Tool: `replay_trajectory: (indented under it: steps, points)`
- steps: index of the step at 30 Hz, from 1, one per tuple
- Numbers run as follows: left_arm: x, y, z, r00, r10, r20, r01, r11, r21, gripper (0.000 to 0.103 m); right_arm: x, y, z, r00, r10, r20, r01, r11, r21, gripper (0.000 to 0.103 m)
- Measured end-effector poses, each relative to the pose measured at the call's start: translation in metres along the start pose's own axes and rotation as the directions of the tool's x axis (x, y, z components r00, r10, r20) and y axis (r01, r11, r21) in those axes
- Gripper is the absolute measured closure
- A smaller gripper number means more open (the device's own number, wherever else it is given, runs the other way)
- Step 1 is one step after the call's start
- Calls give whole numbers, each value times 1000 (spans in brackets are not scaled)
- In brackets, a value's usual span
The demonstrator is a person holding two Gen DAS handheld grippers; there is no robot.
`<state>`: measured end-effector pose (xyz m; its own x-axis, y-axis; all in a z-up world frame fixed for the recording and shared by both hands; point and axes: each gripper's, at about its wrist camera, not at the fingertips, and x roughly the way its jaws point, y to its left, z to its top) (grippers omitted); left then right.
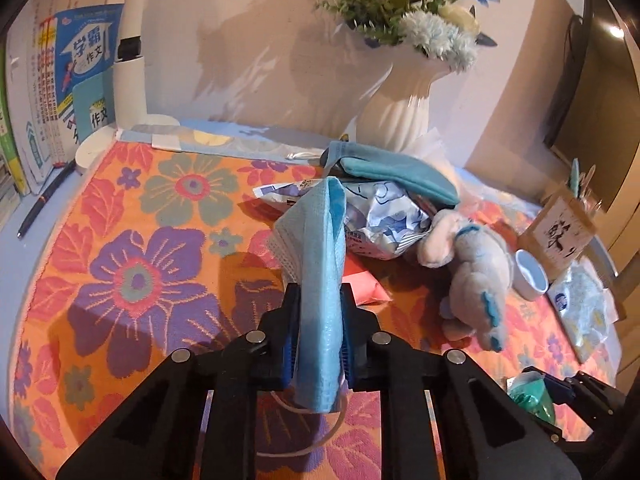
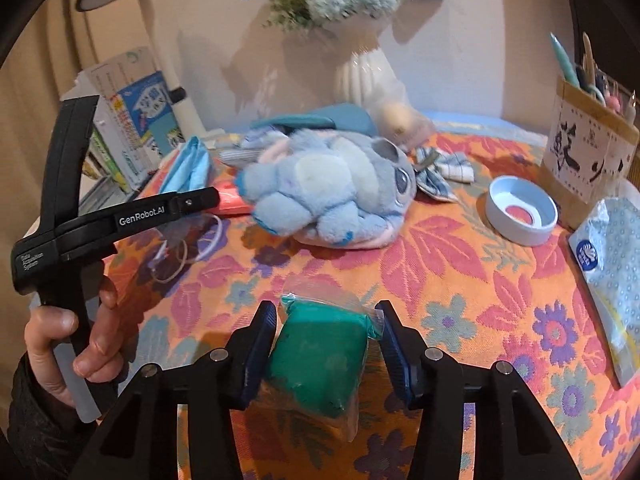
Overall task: Organize soft objects
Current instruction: 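Grasp the green bagged clay with the right tool while the left tool grasps the blue face mask, then carry the clay and mask to the glass plate and open both tools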
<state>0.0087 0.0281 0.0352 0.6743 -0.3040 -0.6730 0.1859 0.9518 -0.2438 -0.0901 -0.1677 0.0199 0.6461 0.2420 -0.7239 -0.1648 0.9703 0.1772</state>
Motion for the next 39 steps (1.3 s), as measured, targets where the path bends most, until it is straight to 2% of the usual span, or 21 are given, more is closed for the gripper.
replay_trajectory:
  steps: [9,14,18,20,23,28,32,35,39]
  points:
    - [-39,-17,-27,1000,-1,23,0,1000,14,88,-14,-7,-5,999,45,31,-45,999,23,53]
    - [-68,-38,-25,997,-21,70,19,999,36,88,-30,-17,-5,998,51,42,-53,996,67,54]
    - [-91,-63,-15,992,-41,123,32,997,76,88,-65,-26,5,992,26,121,-35,996,76,54]
    - [-102,-80,-9,986,-82,147,68,993,95,88,-86,-31,12,985,-1,170,-14,996,83,54]
    - [-108,-105,-3,974,-175,147,161,982,98,88,-125,-44,23,964,-54,260,27,994,107,54]
    - [-111,-169,4,957,-253,143,223,955,197,88,-172,-63,33,927,-138,349,97,986,132,54]
    - [-113,-229,14,934,-333,130,284,912,296,88,-201,-86,35,892,-214,399,159,973,166,54]
    - [-103,-277,23,910,-407,84,355,866,352,88,-217,-114,37,864,-282,418,208,954,214,54]
    - [-84,-325,27,896,-443,35,394,829,396,88,-235,-158,35,838,-359,410,250,922,296,54]
